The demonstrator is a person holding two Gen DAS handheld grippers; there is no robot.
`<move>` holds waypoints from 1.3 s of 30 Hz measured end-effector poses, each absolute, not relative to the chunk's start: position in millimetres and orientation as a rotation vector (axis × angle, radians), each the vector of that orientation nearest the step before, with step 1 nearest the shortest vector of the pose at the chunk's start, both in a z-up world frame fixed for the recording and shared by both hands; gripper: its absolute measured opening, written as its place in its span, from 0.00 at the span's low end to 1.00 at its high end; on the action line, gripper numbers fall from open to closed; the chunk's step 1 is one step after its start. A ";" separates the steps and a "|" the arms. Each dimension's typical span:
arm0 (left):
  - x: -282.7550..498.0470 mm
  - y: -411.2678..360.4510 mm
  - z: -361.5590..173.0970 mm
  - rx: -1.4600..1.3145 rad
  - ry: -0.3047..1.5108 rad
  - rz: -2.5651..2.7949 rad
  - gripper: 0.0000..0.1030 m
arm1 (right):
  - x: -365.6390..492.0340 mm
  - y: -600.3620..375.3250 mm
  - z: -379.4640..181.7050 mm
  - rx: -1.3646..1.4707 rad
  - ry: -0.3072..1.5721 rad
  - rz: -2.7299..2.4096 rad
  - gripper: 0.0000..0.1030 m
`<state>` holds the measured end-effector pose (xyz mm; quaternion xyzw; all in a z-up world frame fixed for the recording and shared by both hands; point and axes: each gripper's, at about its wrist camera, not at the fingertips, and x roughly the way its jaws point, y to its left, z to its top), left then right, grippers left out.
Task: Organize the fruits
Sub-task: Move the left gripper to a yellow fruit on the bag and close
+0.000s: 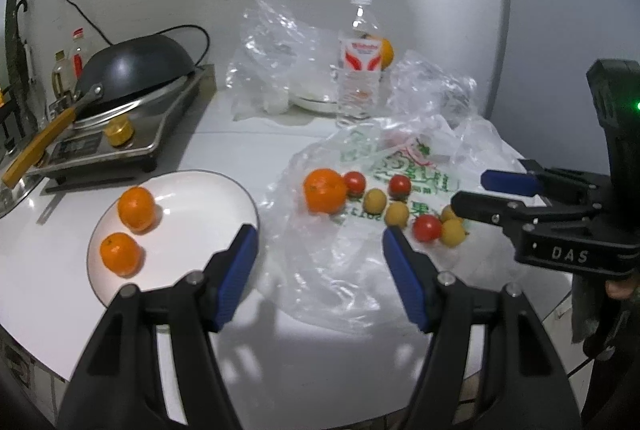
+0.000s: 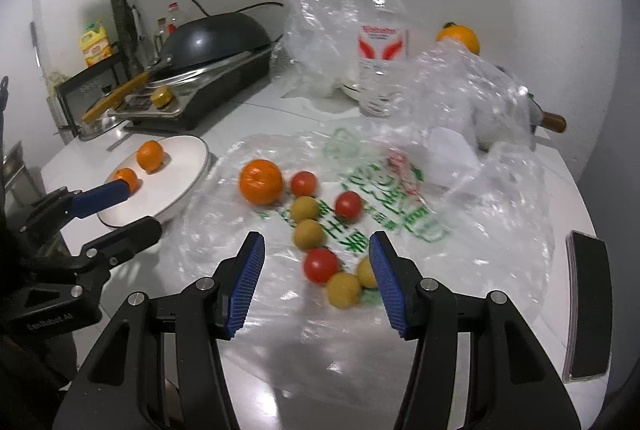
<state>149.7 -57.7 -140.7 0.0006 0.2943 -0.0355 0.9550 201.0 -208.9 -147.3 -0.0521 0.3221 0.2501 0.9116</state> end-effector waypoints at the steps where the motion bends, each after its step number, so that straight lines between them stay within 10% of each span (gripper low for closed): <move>1: 151.2 -60.9 -141.4 0.006 0.601 -0.075 0.65 | 201.4 -211.8 -148.7 -0.105 0.665 0.512 0.56; 39: 194.5 -128.8 -171.0 0.128 0.704 -0.193 0.64 | 241.6 -227.3 -189.7 -0.145 0.772 0.494 0.34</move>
